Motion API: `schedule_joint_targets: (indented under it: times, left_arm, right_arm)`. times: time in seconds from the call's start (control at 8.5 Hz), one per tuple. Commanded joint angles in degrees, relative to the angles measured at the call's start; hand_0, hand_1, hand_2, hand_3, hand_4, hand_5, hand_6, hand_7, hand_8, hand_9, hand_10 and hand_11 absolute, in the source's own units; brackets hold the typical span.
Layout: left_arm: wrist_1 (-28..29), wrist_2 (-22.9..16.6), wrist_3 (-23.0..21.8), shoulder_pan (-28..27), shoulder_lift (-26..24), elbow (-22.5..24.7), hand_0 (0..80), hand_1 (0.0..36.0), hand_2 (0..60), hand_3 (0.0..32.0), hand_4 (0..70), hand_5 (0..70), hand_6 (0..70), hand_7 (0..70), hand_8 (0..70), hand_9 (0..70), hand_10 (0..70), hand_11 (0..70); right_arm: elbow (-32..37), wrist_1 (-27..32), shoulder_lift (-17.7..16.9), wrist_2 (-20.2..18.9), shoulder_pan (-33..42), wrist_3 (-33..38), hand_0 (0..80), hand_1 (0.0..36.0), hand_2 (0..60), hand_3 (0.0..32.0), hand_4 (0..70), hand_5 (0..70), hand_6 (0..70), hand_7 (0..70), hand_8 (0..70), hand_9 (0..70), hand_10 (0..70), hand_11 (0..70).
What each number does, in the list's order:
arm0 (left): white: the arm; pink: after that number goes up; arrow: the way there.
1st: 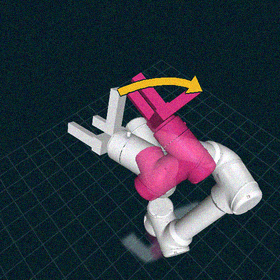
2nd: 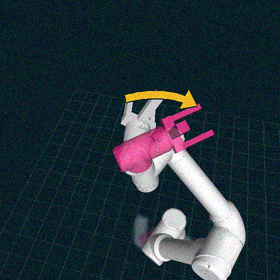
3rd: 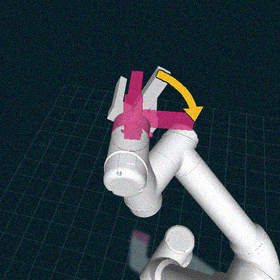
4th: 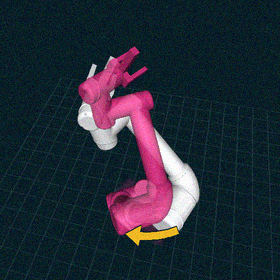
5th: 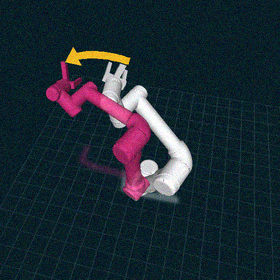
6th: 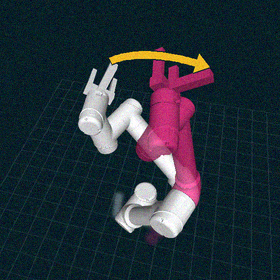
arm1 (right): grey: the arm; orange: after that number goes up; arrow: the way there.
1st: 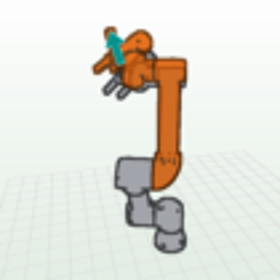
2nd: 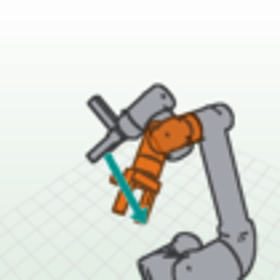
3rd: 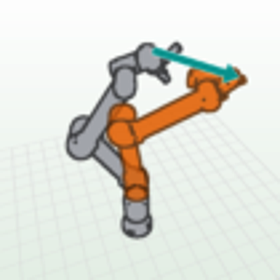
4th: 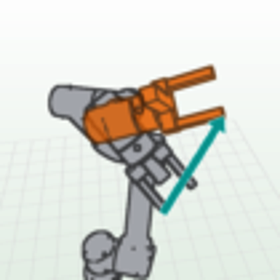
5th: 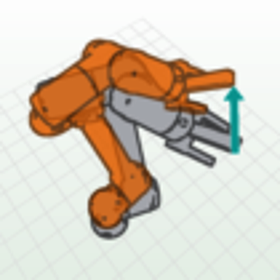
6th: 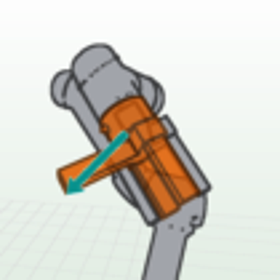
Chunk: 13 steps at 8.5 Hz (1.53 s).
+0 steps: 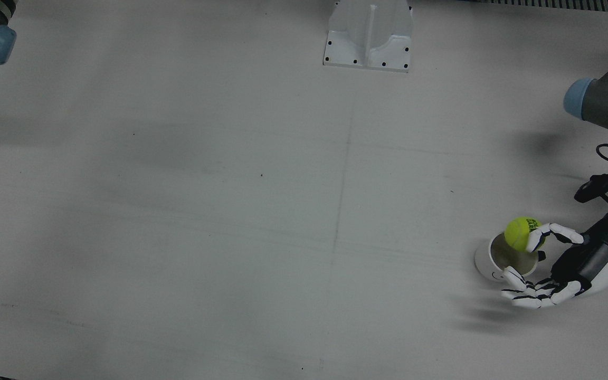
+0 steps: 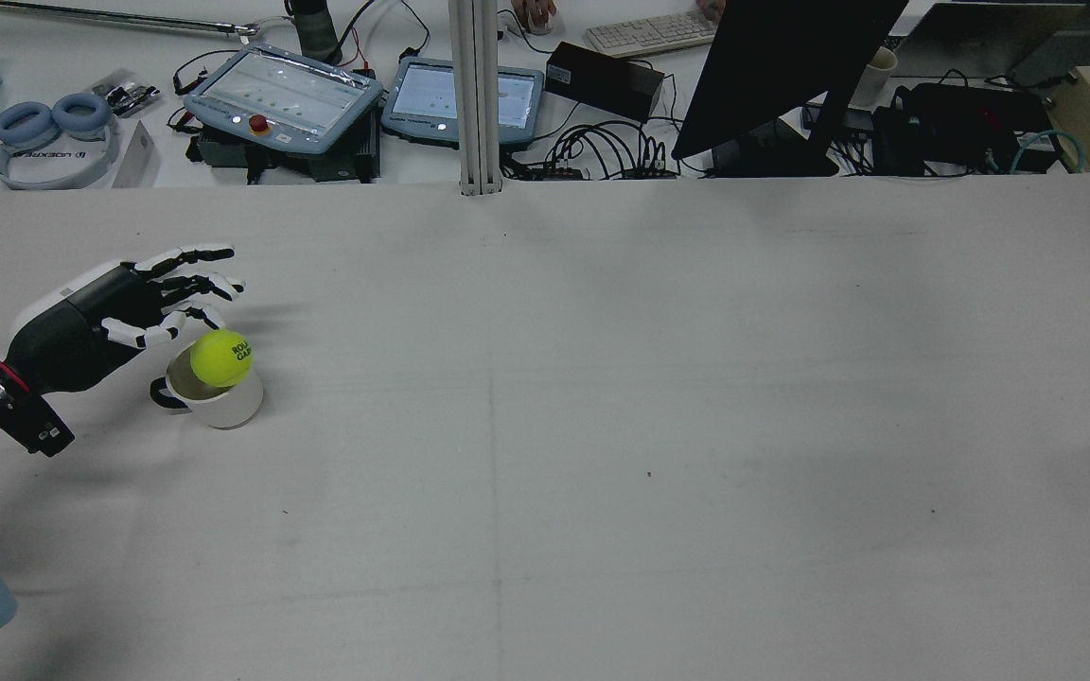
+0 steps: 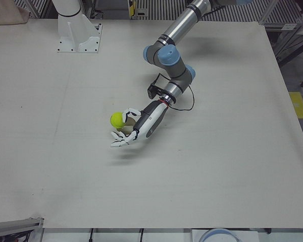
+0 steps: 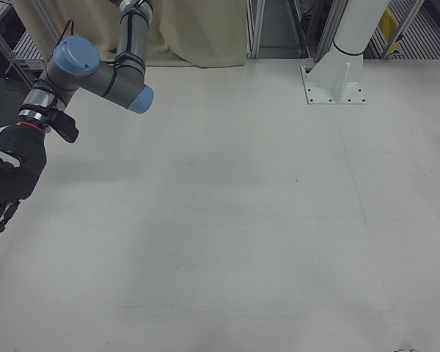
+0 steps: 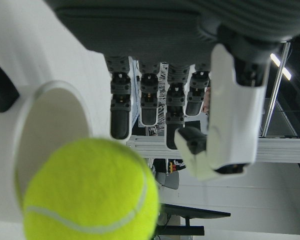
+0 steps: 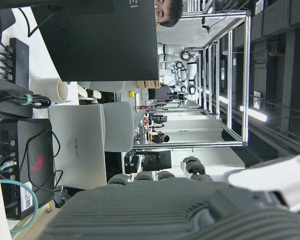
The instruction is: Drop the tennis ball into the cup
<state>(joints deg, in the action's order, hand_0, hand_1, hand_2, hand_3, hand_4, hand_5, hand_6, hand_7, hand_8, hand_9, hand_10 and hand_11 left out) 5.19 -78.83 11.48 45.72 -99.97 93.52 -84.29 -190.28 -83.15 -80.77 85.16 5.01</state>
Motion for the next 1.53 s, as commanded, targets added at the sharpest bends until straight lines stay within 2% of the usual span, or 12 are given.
schedule_joint_targets:
  times: [0.0, 0.12, 0.24, 0.35, 0.47, 0.59, 0.71, 0.94, 1.06, 1.18, 1.29, 1.41]
  left_arm:
    - [0.0, -0.1, -0.1, 0.1, 0.0, 0.0, 61.5, 36.0, 60.0, 0.0, 15.6, 19.3, 39.1, 33.0, 21.8, 24.6, 28.2, 43.8]
    - [0.0, -0.1, -0.1, 0.1, 0.0, 0.0, 61.7, 36.0, 60.0, 0.0, 16.0, 21.3, 49.5, 31.4, 23.9, 24.2, 28.1, 43.8]
    - [0.0, -0.1, -0.1, 0.2, 0.0, 0.1, 62.1, 36.0, 60.0, 0.0, 16.2, 20.9, 47.5, 32.0, 23.5, 24.4, 28.2, 43.8]
    - [-0.1, -0.2, -0.1, 0.2, 0.0, 0.7, 62.3, 36.0, 60.0, 0.0, 16.2, 19.5, 39.2, 33.6, 21.9, 24.8, 28.2, 43.9]
    - [-0.1, -0.4, -0.4, 0.5, 0.2, 1.7, 62.7, 36.0, 60.0, 0.0, 16.4, 20.3, 43.4, 32.9, 22.8, 24.6, 28.3, 44.0]
    - [-0.2, 0.0, -1.8, 1.4, 1.6, 2.5, 62.8, 36.0, 60.0, 0.0, 16.7, 20.0, 41.3, 33.4, 22.3, 24.8, 28.2, 43.9]
    - [0.0, -0.1, -1.7, 7.8, 3.2, 2.7, 63.2, 36.0, 60.0, 0.0, 17.2, 21.1, 47.6, 32.3, 23.6, 24.5, 28.2, 43.9]
    - [1.0, -1.3, -0.3, 17.6, 3.3, 2.6, 76.2, 36.0, 60.0, 0.0, 19.2, 23.0, 54.8, 33.1, 25.7, 25.4, 30.2, 46.6]
    - [1.0, -2.9, 0.6, 20.7, 3.1, 2.0, 79.7, 36.0, 60.0, 0.0, 21.1, 21.3, 42.9, 37.4, 24.0, 27.3, 31.2, 47.9]
    - [-0.1, -4.1, 1.3, 22.2, 3.0, 2.4, 80.0, 36.0, 60.0, 0.0, 24.4, 23.8, 54.4, 37.4, 26.6, 27.7, 32.0, 49.0]
    - [-1.2, -5.4, 2.0, 22.5, 3.0, 2.7, 80.0, 36.0, 60.0, 0.0, 27.5, 23.6, 54.6, 39.5, 26.9, 28.3, 32.7, 50.0]
    - [0.5, -6.3, 2.6, 25.9, 4.0, 1.9, 80.0, 36.0, 60.0, 0.0, 30.9, 25.1, 63.6, 39.9, 28.7, 28.5, 33.6, 51.1]
  right_arm:
    - [0.0, 0.0, 0.0, 0.0, 0.0, 0.0, 0.0, 0.0, 0.0, 0.0, 0.0, 0.0, 0.0, 0.0, 0.0, 0.0, 0.0, 0.0]
    - [0.0, 0.1, 0.0, 0.0, 0.0, 0.0, 0.0, 0.0, 0.0, 0.0, 0.0, 0.0, 0.0, 0.0, 0.0, 0.0, 0.0, 0.0]
    - [0.0, 0.0, 0.0, 0.0, 0.0, 0.0, 0.0, 0.0, 0.0, 0.0, 0.0, 0.0, 0.0, 0.0, 0.0, 0.0, 0.0, 0.0]
    - [0.0, 0.0, 0.0, 0.0, 0.0, 0.0, 0.0, 0.0, 0.0, 0.0, 0.0, 0.0, 0.0, 0.0, 0.0, 0.0, 0.0, 0.0]
    - [0.0, 0.0, 0.0, 0.0, 0.0, 0.0, 0.0, 0.0, 0.0, 0.0, 0.0, 0.0, 0.0, 0.0, 0.0, 0.0, 0.0, 0.0]
    - [0.0, 0.0, 0.0, 0.0, 0.0, 0.0, 0.0, 0.0, 0.0, 0.0, 0.0, 0.0, 0.0, 0.0, 0.0, 0.0, 0.0, 0.0]
    - [0.0, 0.1, 0.0, 0.0, 0.0, 0.0, 0.0, 0.0, 0.0, 0.0, 0.0, 0.0, 0.0, 0.0, 0.0, 0.0, 0.0, 0.0]
    - [0.0, 0.1, 0.0, 0.0, 0.0, 0.0, 0.0, 0.0, 0.0, 0.0, 0.0, 0.0, 0.0, 0.0, 0.0, 0.0, 0.0, 0.0]
    - [0.0, 0.0, 0.0, 0.0, 0.0, 0.0, 0.0, 0.0, 0.0, 0.0, 0.0, 0.0, 0.0, 0.0, 0.0, 0.0, 0.0, 0.0]
    - [0.0, 0.1, 0.0, 0.0, 0.0, 0.0, 0.0, 0.0, 0.0, 0.0, 0.0, 0.0, 0.0, 0.0, 0.0, 0.0, 0.0, 0.0]
    - [-0.1, 0.0, 0.0, 0.0, 0.0, 0.0, 0.0, 0.0, 0.0, 0.0, 0.0, 0.0, 0.0, 0.0, 0.0, 0.0, 0.0, 0.0]
    - [0.0, 0.0, 0.0, 0.0, 0.0, 0.0, 0.0, 0.0, 0.0, 0.0, 0.0, 0.0, 0.0, 0.0, 0.0, 0.0, 0.0, 0.0]
